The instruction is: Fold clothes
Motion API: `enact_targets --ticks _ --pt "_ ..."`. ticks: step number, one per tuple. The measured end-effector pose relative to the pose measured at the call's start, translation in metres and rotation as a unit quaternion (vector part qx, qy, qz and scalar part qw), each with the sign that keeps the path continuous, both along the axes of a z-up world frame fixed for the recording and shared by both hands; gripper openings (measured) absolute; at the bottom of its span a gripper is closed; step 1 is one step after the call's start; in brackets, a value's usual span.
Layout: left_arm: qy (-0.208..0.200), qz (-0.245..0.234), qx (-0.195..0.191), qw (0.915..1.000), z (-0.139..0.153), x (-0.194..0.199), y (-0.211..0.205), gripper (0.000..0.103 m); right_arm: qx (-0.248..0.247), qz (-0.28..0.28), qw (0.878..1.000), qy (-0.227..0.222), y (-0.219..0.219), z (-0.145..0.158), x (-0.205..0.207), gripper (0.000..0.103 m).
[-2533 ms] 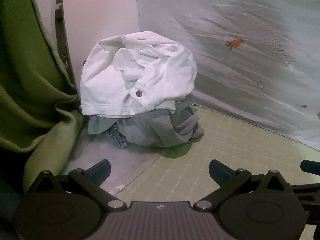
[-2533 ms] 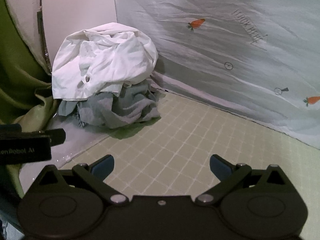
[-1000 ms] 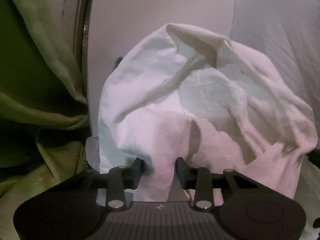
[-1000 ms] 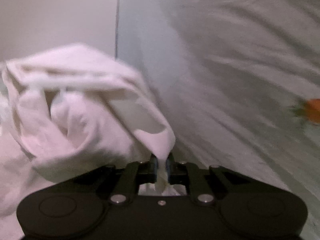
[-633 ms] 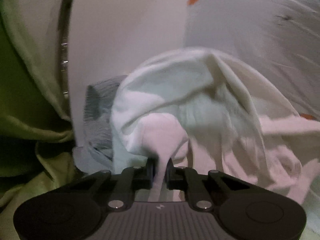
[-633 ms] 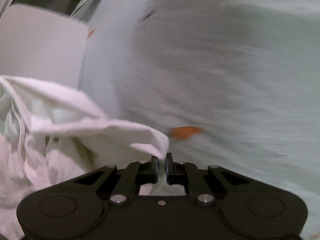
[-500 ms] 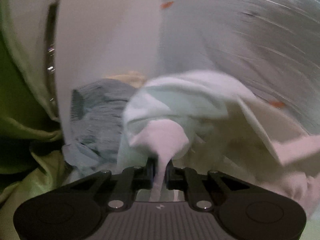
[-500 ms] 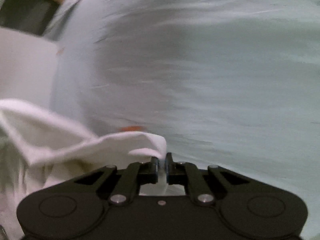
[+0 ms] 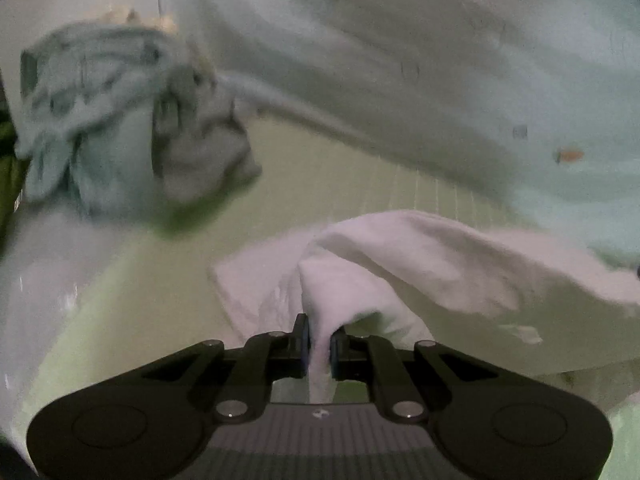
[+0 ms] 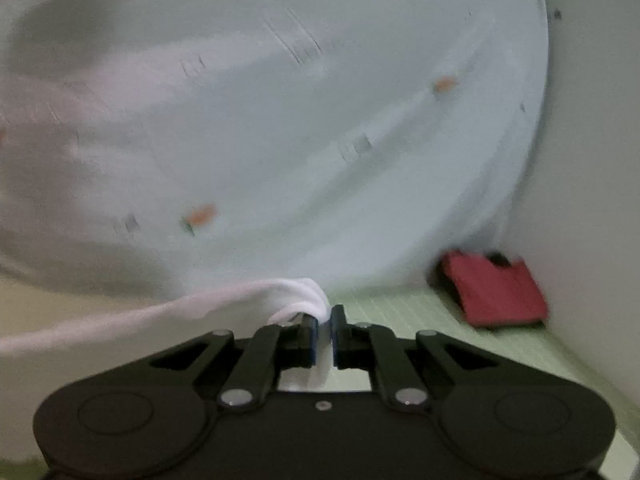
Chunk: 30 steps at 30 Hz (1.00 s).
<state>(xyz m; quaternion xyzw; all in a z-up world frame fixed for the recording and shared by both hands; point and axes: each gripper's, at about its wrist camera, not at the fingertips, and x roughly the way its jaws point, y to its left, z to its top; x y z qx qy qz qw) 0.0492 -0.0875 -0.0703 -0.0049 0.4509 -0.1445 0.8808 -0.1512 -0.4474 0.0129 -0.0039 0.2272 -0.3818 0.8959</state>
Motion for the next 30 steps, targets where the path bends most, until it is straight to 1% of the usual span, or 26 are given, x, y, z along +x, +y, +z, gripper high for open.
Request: enact_targets --ticks 2,3,5,6,7,8,9,10,11,13,15,16,17,18,19,21,22,24,28,30 --pt "0.021 0.012 0.005 0.9997 -0.01 -0.011 -0.002 0.015 0.029 0.006 0.999 0.043 -0.014 -0.02 -0.021 0.008" --pt "0.028 0.017 0.006 0.9994 -0.013 -0.015 -0.002 0.017 0.054 0.01 0.997 0.058 -0.021 -0.03 -0.029 0.009" --pt "0.037 0.027 0.009 0.9989 -0.016 -0.023 -0.003 0.023 0.115 0.013 0.991 0.07 -0.032 -0.048 -0.043 0.013" --pt "0.039 0.033 0.008 0.9987 -0.014 -0.027 -0.004 0.031 0.143 0.013 0.987 0.07 -0.037 -0.053 -0.048 0.014" --pt "0.04 0.039 0.007 0.9984 -0.013 -0.031 -0.004 0.041 0.172 0.012 0.983 0.068 -0.042 -0.057 -0.053 0.019" --pt "0.041 0.046 0.001 0.9981 -0.01 -0.034 -0.004 0.043 0.209 0.007 0.976 0.052 -0.047 -0.059 -0.061 0.029" --pt "0.043 0.053 -0.005 0.9977 -0.008 -0.036 -0.003 0.044 0.245 0.0 0.969 0.036 -0.053 -0.061 -0.068 0.034" --pt "0.045 0.059 -0.011 0.9971 -0.006 -0.039 -0.002 0.046 0.275 -0.017 0.961 0.013 -0.061 -0.062 -0.078 0.042" --pt "0.048 0.063 -0.024 0.9966 -0.003 -0.043 -0.002 0.048 0.304 -0.033 0.952 -0.01 -0.069 -0.064 -0.088 0.046" --pt "0.052 0.07 -0.06 0.9944 0.001 -0.049 0.001 0.054 0.339 -0.057 0.938 -0.05 -0.081 -0.064 -0.11 0.047" --pt "0.05 0.078 -0.09 0.9917 0.006 -0.052 0.004 0.056 0.37 -0.076 0.921 -0.097 -0.091 -0.064 -0.129 0.055" --pt "0.048 0.08 -0.102 0.9904 0.01 -0.054 0.004 0.057 0.389 -0.081 0.909 -0.122 -0.098 -0.065 -0.133 0.061" --pt "0.04 0.08 -0.115 0.9893 0.013 -0.056 0.003 0.058 0.409 -0.085 0.896 -0.148 -0.104 -0.067 -0.137 0.064" --pt "0.032 0.081 -0.127 0.9881 0.017 -0.058 0.002 0.061 0.436 -0.086 0.878 -0.175 -0.11 -0.07 -0.138 0.065" --pt "0.023 0.081 -0.14 0.9866 0.02 -0.06 0.001 0.067 0.464 -0.087 0.858 -0.199 -0.116 -0.073 -0.139 0.067" --pt "0.015 0.081 -0.165 0.9828 0.026 -0.062 -0.001 0.074 0.511 -0.089 0.823 -0.233 -0.123 -0.08 -0.135 0.071" --pt "0.015 0.085 -0.176 0.9805 0.027 -0.062 -0.003 0.076 0.534 -0.09 0.803 -0.249 -0.126 -0.086 -0.132 0.075" --pt "0.019 0.097 -0.19 0.9767 0.026 -0.061 -0.005 0.078 0.575 -0.097 0.768 -0.263 -0.133 -0.097 -0.128 0.077" --pt "0.037 0.125 -0.19 0.973 0.015 -0.051 -0.008 0.078 0.651 -0.113 0.697 -0.28 -0.144 -0.123 -0.114 0.08" --pt "0.054 0.147 -0.198 0.9678 0.004 -0.044 -0.004 0.078 0.679 -0.127 0.67 -0.273 -0.149 -0.137 -0.106 0.081"
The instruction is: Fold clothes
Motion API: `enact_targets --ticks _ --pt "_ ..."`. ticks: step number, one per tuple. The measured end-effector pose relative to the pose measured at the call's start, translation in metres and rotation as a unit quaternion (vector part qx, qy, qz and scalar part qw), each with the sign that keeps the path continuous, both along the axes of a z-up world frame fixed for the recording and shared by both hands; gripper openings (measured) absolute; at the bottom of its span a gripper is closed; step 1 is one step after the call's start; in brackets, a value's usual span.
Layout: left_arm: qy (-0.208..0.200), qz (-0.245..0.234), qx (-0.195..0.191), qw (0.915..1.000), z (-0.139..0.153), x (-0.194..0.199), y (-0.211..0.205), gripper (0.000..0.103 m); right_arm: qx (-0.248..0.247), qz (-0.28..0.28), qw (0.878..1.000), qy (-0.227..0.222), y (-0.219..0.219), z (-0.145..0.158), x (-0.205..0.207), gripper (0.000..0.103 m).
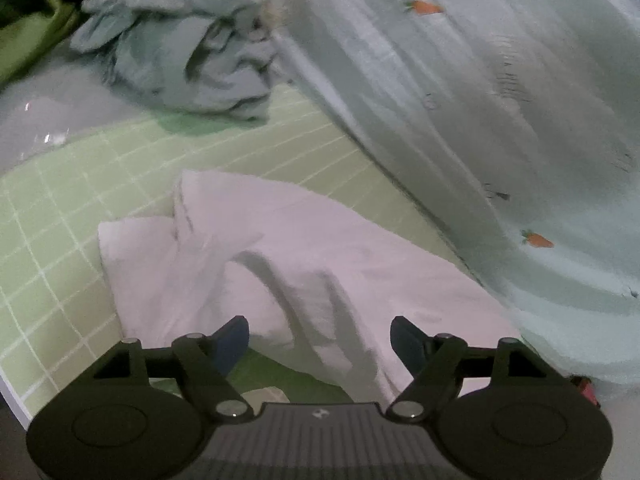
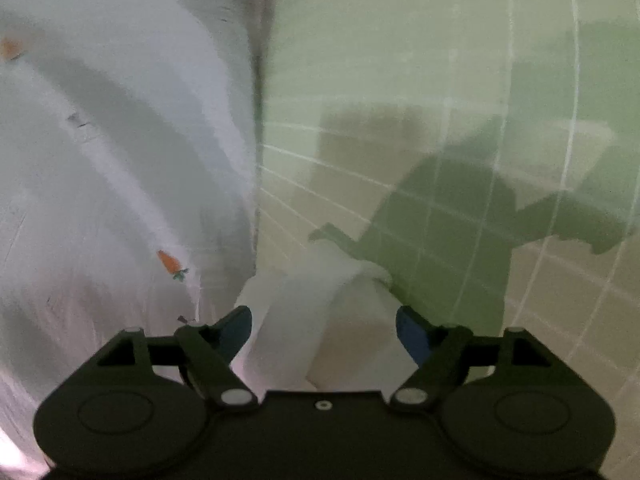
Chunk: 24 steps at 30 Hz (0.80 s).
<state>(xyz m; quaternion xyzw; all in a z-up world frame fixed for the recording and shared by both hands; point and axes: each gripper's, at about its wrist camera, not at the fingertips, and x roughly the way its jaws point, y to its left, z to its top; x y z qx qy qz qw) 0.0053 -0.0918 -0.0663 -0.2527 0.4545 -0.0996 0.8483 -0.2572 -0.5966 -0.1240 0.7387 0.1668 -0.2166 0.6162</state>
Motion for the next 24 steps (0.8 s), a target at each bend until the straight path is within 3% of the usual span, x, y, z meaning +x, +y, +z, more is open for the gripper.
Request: enact_targets --ticks 4,5,6,7,8,9,10,12,15,19,20,22,23,24 --pt "0.035 0.046 -0.032 0.9978 -0.021 0.015 0.01 0.077 0.057 -0.014 0.998 0.018 -0.009 -0.024 0.016 0.081" --pt "0.043 0.058 -0.038 0.9966 -0.026 0.02 0.012 0.075 0.068 -0.018 0.997 0.019 -0.012 -0.029 0.021 0.071" --pt "0.051 0.069 -0.045 0.9953 -0.03 0.025 0.013 0.062 0.076 -0.021 0.997 0.02 -0.015 -0.033 0.025 0.06" --pt "0.059 0.076 -0.035 0.9948 -0.032 0.031 0.011 0.032 0.068 -0.018 0.997 0.016 -0.019 -0.031 0.031 0.027" --pt "0.066 0.082 -0.022 0.9942 -0.033 0.037 0.009 0.009 0.059 -0.015 0.998 0.012 -0.024 -0.03 0.037 0.014" --pt "0.058 0.082 -0.028 0.9945 -0.031 0.045 0.006 0.0 0.051 -0.012 0.999 0.008 -0.028 -0.028 0.044 0.013" --pt "0.048 0.08 -0.038 0.9949 -0.029 0.054 0.003 0.0 0.041 -0.009 0.999 0.004 -0.033 -0.026 0.05 0.007" --pt "0.003 0.072 -0.066 0.9952 -0.013 0.076 -0.009 0.0 0.003 -0.005 1.0 -0.003 -0.048 -0.011 0.068 0.007" --pt "-0.081 0.026 -0.036 0.9957 0.031 0.117 -0.048 0.0 -0.045 -0.003 0.998 -0.036 -0.077 0.016 0.105 0.007" --pt "-0.122 -0.031 -0.02 0.9918 0.066 0.145 -0.09 0.0 -0.149 0.0 0.985 -0.085 -0.11 0.087 0.139 0.007" --pt "-0.12 -0.045 -0.011 0.9916 0.064 0.141 -0.096 0.0 -0.178 0.001 0.979 -0.099 -0.113 0.105 0.142 0.007" --pt "-0.117 -0.073 0.008 0.9904 0.061 0.134 -0.108 0.006 -0.278 0.007 0.955 -0.106 -0.108 0.147 0.136 0.006" --pt "-0.115 -0.088 0.018 0.9893 0.06 0.131 -0.114 0.011 -0.331 0.008 0.938 -0.1 -0.103 0.166 0.131 0.006" --pt "-0.095 -0.092 0.026 0.9909 0.047 0.124 -0.114 0.023 -0.381 0.006 0.921 -0.078 -0.097 0.178 0.122 0.006"
